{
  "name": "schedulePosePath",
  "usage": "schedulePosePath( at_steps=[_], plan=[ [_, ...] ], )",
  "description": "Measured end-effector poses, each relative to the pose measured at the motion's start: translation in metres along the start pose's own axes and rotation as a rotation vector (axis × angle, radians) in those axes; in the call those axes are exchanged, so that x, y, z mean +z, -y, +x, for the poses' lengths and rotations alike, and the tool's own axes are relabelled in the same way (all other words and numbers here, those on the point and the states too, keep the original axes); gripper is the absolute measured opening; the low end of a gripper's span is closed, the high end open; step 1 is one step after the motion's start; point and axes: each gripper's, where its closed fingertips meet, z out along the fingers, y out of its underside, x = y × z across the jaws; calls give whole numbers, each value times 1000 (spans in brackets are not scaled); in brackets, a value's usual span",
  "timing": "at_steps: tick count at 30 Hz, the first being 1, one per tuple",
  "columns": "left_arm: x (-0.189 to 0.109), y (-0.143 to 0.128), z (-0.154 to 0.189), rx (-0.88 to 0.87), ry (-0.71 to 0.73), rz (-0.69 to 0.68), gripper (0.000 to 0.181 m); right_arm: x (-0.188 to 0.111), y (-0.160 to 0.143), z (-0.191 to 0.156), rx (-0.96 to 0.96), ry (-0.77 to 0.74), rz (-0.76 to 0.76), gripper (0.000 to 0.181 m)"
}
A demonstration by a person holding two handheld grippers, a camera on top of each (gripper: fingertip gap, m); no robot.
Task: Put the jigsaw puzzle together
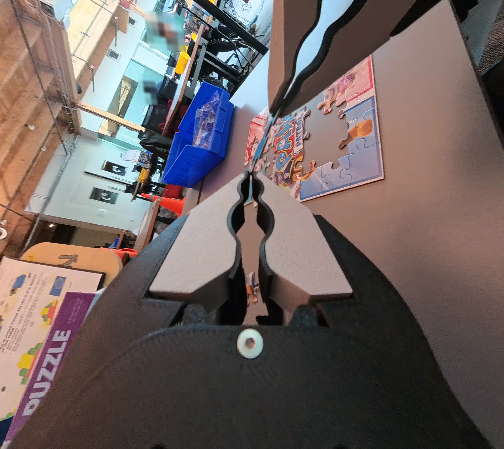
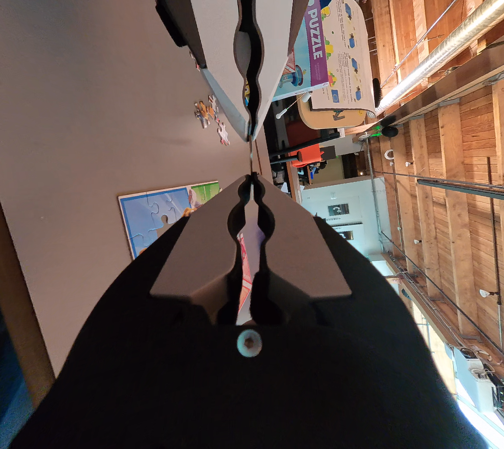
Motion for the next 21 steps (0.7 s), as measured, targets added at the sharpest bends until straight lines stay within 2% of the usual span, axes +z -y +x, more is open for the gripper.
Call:
schedulePosePath(
  at_steps=[12, 17, 21],
  plan=[
    [2, 1, -3, -33, -17, 33, 1, 3, -5, 4, -20, 25, 29, 0],
    [2, 3, -2, -92, -78, 74, 13, 0, -5, 6, -10, 67, 59, 0],
    [2, 8, 1, -55, -94, 96, 2, -2, 0, 7, 9, 101, 109, 0]
  ],
)
